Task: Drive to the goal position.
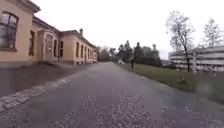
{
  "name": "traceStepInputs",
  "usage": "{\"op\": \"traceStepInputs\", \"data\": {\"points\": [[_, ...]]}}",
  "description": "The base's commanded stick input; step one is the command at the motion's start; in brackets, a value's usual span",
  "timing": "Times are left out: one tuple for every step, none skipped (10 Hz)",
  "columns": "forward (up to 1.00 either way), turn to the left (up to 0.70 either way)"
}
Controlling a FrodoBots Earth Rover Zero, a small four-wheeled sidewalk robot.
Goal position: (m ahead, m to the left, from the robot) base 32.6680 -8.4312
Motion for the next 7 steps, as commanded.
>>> {"op": "traceStepInputs", "data": {"points": [[1.0,0.0],[1.0,0.0],[1.0,0.0],[1.0,0.0],[1.0,0.0],[1.0,0.0],[1.0,0.0]]}}
